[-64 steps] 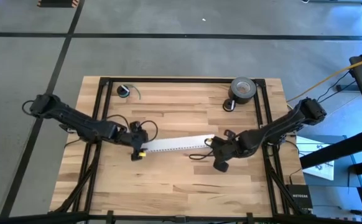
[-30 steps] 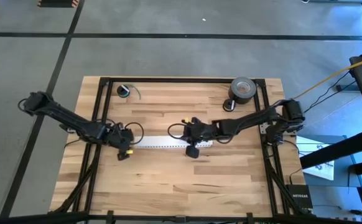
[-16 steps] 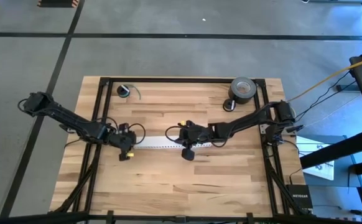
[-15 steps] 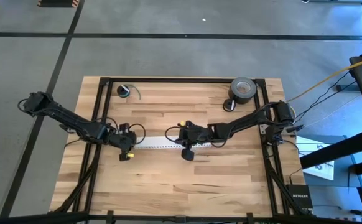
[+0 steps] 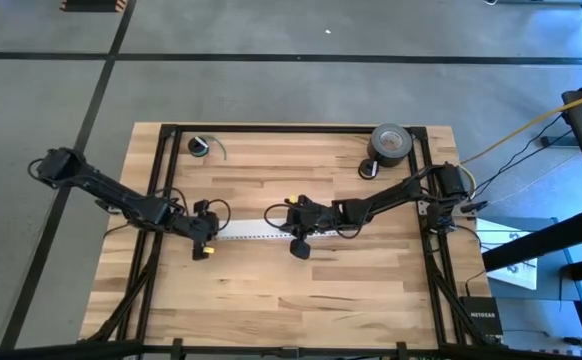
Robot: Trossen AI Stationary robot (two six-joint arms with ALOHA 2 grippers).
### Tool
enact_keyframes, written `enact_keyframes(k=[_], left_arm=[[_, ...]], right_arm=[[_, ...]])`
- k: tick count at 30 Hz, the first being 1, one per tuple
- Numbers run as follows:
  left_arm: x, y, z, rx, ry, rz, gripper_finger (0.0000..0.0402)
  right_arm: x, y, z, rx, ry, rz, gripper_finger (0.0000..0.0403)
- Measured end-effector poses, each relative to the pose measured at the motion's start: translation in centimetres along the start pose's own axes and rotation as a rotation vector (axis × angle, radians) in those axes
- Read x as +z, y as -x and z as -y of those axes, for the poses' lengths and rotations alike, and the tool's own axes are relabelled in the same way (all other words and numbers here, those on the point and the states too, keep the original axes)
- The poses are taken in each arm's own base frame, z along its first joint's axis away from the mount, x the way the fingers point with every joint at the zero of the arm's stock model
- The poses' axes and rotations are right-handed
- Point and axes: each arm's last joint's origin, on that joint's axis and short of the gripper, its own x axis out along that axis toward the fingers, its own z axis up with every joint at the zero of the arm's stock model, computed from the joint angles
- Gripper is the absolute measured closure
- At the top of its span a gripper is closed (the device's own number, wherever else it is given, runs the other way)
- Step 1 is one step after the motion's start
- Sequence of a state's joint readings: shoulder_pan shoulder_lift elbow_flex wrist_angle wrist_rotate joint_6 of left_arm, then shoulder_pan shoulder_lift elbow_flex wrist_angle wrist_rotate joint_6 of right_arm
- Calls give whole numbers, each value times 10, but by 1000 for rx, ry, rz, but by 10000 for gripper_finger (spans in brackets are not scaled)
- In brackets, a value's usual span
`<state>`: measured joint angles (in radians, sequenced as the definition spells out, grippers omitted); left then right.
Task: Ziptie cables
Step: Close the white cable duct
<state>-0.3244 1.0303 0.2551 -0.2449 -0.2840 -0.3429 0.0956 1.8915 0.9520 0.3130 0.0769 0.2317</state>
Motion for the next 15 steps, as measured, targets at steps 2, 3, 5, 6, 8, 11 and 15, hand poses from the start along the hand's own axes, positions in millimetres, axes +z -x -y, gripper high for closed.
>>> enact_keyframes(k=[2,3,5,6,8,11,15], left_arm=[[-3,0,-1,6,25,-22,401],[-3,0,-1,7,35,-27,401],[-2,1,-1,5,52,-29,401],[-1,2,0,4,54,-36,401],[2,5,0,9,58,-60,401],[5,8,0,15,30,-93,401],[1,5,0,13,19,-76,401]], right_arm=[[0,0,0,-1,-5,-3,403],[0,0,0,-1,-8,-3,403],[0,0,0,-1,-10,-5,403],[-1,0,0,-1,-10,-6,403],[-1,0,0,-1,-10,-6,403],[-1,0,0,0,-10,-7,403],[-1,0,0,0,-10,-7,403]])
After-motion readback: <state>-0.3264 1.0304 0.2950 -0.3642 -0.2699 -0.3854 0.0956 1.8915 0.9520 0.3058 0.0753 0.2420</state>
